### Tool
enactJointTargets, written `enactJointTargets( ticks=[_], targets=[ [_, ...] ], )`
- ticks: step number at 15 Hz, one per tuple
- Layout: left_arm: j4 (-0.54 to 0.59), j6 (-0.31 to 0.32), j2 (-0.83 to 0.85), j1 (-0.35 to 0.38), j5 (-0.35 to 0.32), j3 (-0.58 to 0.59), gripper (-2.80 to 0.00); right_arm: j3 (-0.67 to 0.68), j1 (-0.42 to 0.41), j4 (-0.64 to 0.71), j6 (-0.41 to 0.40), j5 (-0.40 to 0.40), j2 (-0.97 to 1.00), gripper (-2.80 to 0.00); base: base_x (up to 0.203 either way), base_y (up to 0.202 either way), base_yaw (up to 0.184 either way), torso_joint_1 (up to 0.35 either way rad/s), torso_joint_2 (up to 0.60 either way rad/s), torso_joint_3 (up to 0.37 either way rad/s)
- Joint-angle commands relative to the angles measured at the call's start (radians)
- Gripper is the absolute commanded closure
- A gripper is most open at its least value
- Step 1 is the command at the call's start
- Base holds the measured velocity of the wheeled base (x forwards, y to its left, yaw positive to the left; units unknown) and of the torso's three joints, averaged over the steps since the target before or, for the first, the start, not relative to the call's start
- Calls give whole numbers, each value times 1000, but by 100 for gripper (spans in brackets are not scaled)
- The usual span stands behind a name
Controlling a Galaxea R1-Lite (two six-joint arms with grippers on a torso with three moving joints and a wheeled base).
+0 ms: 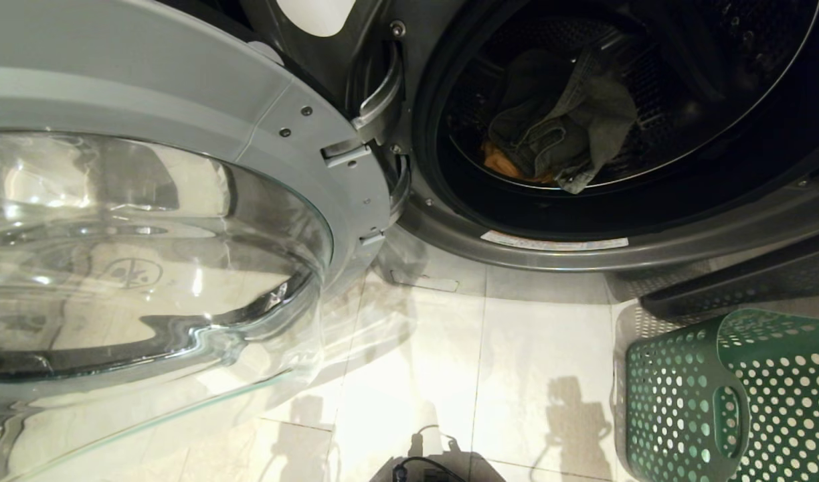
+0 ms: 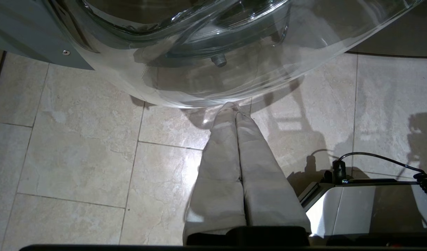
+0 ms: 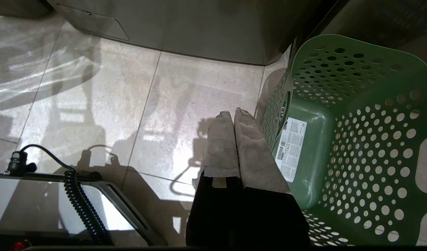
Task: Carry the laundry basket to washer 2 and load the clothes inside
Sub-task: Close the washing machine door with the left hand
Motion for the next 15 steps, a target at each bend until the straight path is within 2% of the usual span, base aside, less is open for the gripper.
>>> enactJointTargets(
  ticks=[1, 5, 15],
  targets=[
    [-1, 1, 2, 0, 0, 0, 0, 0, 0, 0, 7, -4, 2, 0, 0, 0, 0, 0, 0, 0],
    [1, 1, 2, 0, 0, 0, 0, 0, 0, 0, 4, -2, 2, 0, 0, 0, 0, 4, -2, 32],
    [-1, -1, 2, 0, 2, 0, 0, 0, 0, 0, 9, -4, 2, 0, 0, 0, 0, 0, 0, 192]
  ],
)
